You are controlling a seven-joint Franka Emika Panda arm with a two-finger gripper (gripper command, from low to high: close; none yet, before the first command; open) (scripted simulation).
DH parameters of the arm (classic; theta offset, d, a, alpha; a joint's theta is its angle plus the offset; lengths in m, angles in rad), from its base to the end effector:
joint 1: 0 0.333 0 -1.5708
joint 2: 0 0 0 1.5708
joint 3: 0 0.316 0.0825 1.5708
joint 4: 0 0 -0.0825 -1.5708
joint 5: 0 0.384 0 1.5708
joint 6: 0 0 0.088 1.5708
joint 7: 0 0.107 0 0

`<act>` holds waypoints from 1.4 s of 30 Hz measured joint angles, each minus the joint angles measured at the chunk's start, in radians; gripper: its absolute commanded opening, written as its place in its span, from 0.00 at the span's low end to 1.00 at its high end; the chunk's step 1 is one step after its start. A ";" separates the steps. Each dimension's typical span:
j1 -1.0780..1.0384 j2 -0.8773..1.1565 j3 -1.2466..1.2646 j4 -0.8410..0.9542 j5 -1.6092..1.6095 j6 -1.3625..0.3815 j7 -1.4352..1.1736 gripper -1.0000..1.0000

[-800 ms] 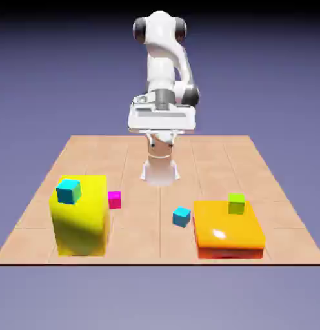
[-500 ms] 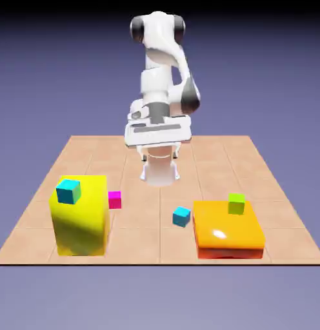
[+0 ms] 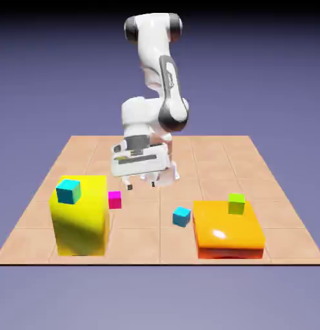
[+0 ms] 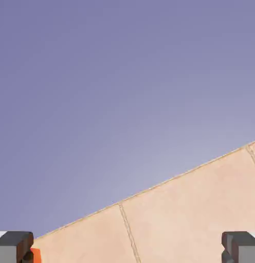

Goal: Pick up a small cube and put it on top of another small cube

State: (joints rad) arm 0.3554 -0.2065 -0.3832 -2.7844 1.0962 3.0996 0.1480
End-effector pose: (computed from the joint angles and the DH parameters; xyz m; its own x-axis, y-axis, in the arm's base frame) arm 0.3802 -0.0792 0.2944 0.2755 -0.9595 0.0589 -0.8167 -0.2659 -0.5122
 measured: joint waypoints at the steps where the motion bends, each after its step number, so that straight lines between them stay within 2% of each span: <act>1: 0.015 0.015 -0.019 0.001 0.043 0.004 -0.023 0.50; 40: 0.618 0.589 -0.779 0.025 1.740 0.149 -0.919 0.50; 42: 0.639 0.598 -0.821 0.022 1.757 0.161 -0.923 0.50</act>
State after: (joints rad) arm 0.9943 0.3913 -1.2046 -2.7624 2.8534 3.2603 -0.7752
